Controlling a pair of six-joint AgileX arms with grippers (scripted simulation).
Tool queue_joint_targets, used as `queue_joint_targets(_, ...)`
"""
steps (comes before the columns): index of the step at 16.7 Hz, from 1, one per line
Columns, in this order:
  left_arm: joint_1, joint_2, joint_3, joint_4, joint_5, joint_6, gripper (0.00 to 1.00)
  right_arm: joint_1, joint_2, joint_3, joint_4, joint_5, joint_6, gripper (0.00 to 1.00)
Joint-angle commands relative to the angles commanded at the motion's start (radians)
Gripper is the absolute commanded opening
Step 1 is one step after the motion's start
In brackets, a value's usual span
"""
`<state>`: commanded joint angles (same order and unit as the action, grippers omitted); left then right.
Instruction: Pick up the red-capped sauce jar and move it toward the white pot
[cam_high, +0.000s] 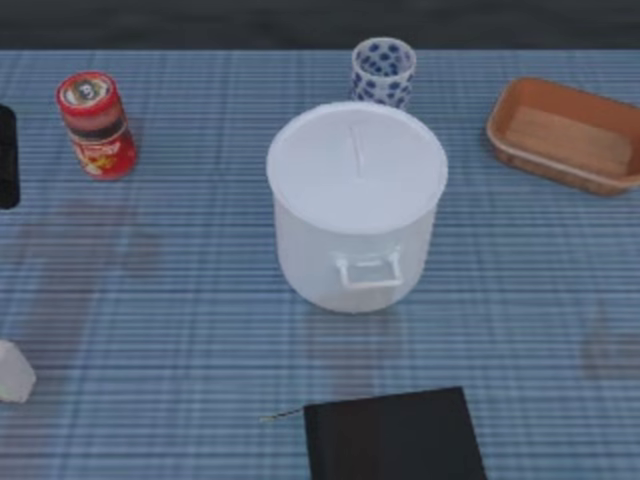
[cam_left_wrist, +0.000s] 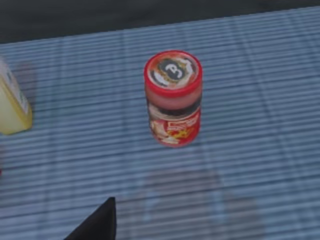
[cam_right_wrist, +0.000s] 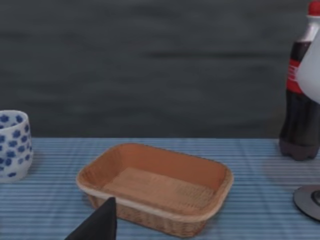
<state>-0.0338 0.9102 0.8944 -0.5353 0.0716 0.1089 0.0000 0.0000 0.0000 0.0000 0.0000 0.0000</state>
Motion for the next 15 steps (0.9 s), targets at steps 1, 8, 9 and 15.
queue_joint_targets(1,-0.001,0.089,0.099,-0.050,0.003,0.011,1.00,0.000,0.000,0.000,0.000,0.000,0.000,1.00)
queue_joint_targets(8,-0.002,0.746,0.826,-0.414,0.018,0.086,1.00,0.000,0.000,0.000,0.000,0.000,0.000,1.00)
queue_joint_targets(9,-0.001,0.839,0.928,-0.465,0.019,0.097,1.00,0.000,0.000,0.000,0.000,0.000,0.000,1.00)
queue_joint_targets(15,0.003,1.355,1.488,-0.740,0.017,0.152,1.00,0.000,0.000,0.000,0.000,0.000,0.000,1.00)
